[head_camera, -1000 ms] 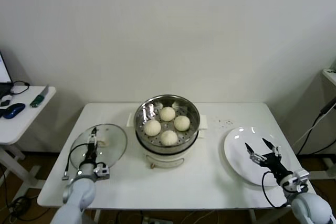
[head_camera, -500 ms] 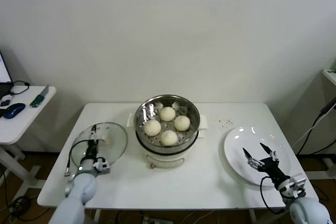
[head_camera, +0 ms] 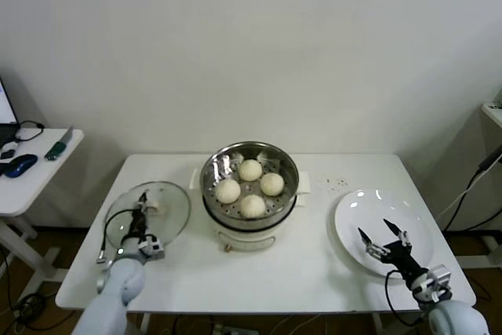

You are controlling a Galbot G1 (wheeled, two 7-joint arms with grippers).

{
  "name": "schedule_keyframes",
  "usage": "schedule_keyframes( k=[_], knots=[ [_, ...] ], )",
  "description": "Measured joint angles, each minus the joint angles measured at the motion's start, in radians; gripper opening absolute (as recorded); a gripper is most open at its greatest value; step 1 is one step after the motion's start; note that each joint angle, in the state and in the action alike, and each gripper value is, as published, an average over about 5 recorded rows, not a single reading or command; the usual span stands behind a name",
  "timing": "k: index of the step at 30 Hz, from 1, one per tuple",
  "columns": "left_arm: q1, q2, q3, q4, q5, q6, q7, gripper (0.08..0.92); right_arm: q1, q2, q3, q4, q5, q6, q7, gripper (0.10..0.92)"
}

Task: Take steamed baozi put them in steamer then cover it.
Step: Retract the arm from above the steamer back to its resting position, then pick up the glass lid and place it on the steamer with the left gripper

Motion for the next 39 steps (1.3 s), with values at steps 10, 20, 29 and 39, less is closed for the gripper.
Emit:
schedule_keyframes(
  k=[10,20,29,39],
  knots=[
    [0.028,0.015,-0.009,-0.042,-0.028,0.010,-0.007,0.151,0.000,0.004,0.001,-0.006,-0.021,0.008,-0.003,0.823],
    [0.129,0.054,-0.043,-0.240,-0.029,0.092,-0.002,0.151,0.007,-0.001,0.008,-0.013,-0.027,0.015,-0.007,0.823],
    [0.255,0.102,-0.054,-0.506,-0.011,0.222,0.030,0.151,0.026,-0.008,0.003,-0.030,-0.037,0.020,-0.013,0.823],
    [0.280,0.185,0.026,-0.765,-0.011,0.381,0.112,0.151,0.058,-0.020,-0.012,-0.061,-0.046,0.023,-0.014,0.823]
  ],
)
